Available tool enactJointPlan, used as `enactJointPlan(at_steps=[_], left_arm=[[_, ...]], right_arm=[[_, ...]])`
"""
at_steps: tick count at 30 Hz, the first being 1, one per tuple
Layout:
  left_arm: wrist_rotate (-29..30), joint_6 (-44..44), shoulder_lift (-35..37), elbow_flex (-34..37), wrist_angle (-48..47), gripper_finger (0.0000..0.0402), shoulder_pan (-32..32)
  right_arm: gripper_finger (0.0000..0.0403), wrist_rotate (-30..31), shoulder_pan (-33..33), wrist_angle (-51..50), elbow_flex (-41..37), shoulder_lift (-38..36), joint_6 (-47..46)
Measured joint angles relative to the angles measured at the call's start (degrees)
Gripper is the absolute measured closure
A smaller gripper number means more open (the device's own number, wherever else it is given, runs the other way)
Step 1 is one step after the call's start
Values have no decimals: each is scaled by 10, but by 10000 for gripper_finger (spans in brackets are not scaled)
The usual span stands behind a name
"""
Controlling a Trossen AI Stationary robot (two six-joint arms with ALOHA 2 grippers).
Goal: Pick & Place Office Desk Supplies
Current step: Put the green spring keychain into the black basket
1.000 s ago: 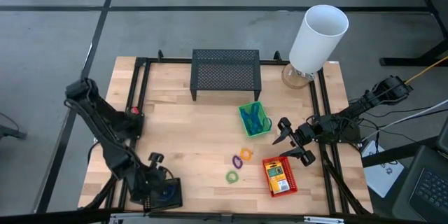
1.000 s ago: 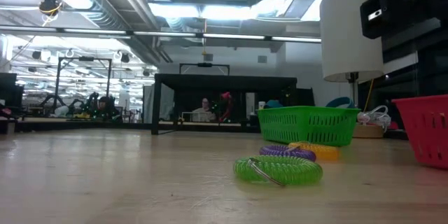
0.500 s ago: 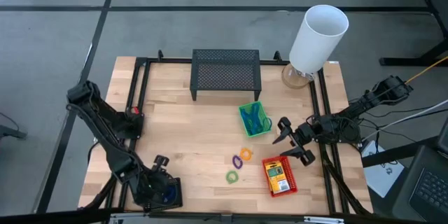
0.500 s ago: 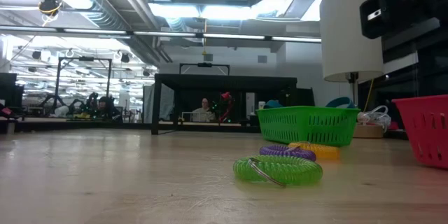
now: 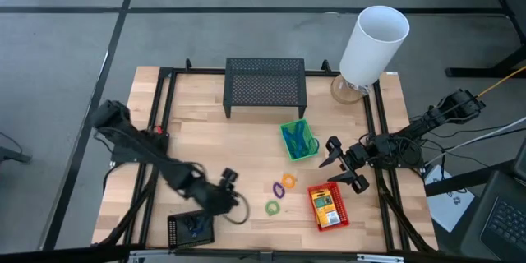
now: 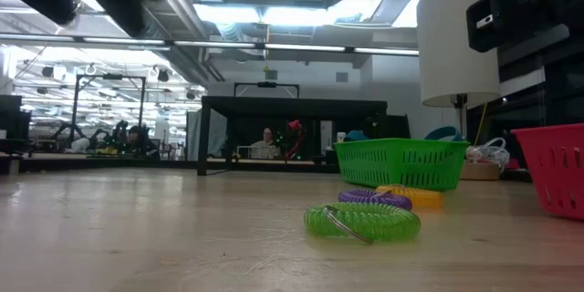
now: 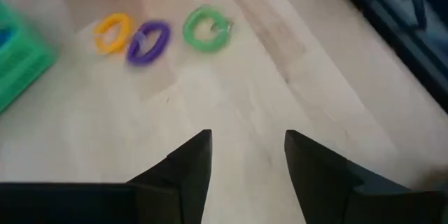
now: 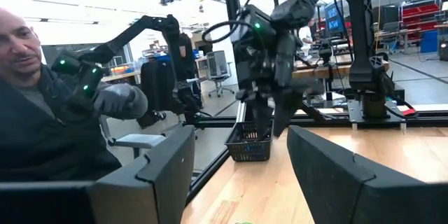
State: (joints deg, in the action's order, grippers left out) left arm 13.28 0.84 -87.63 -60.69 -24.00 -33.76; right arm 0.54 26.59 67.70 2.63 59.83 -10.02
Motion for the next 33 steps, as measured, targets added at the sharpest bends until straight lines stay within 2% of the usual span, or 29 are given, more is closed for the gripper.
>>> enactJointPlan(at_steps=[3,5,14,17,24,27,33], left_arm=[[-48,-45,-46,0,75,228,34],[-60,-73,-81,-10,99,229,50],[-58,-196,-231,-152,99,229,63],[-70,-224,-275,-211,68,229,67],[-96,-234,-344,-301,0,229,87],[-122,-227,-359,-305,-1,229,100],[-129,-220,-369,-307,-5,232,124]], right_arm=[[174,-1,0,0,0,0,0],[174,-2,0,0,0,0,0],[174,-2,0,0,0,0,0],[174,-4,0,0,0,0,0],[174,-17,0,0,0,0,-2],[174,-17,0,-1,0,0,-4],[174,-17,0,-1,0,0,-5]])
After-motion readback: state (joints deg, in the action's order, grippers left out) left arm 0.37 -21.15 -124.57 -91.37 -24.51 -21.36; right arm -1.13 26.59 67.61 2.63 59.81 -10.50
